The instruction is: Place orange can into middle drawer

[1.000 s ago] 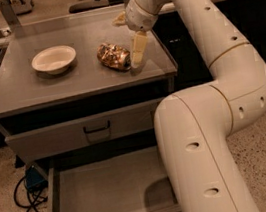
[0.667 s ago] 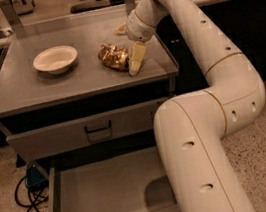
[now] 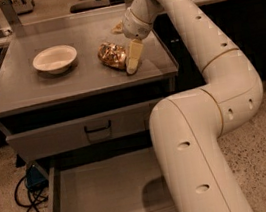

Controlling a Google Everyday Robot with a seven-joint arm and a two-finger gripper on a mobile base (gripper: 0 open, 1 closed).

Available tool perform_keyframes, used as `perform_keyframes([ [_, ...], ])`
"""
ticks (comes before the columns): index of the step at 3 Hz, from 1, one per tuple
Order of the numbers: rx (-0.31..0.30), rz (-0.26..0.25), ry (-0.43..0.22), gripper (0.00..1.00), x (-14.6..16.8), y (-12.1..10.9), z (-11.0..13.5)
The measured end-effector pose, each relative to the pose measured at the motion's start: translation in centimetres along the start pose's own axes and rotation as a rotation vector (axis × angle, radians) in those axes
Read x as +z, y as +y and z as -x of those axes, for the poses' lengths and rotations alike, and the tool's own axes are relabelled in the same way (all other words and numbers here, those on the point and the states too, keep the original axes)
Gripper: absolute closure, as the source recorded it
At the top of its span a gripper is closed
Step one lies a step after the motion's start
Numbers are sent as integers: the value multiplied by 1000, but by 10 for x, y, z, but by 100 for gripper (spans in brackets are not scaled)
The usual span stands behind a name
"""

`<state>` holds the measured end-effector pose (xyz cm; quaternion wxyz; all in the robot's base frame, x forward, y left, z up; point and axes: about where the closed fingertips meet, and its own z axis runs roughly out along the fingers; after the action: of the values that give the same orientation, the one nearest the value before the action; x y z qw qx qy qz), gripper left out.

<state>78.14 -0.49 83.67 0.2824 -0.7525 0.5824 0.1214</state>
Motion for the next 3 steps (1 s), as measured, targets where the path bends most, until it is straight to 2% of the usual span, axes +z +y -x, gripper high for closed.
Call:
perform_keyframes([
  [1, 0, 0, 0, 0, 0, 0, 0],
  [2, 0, 0, 0, 19, 0, 0, 0],
  [3, 0, 0, 0, 42, 0, 0, 0],
])
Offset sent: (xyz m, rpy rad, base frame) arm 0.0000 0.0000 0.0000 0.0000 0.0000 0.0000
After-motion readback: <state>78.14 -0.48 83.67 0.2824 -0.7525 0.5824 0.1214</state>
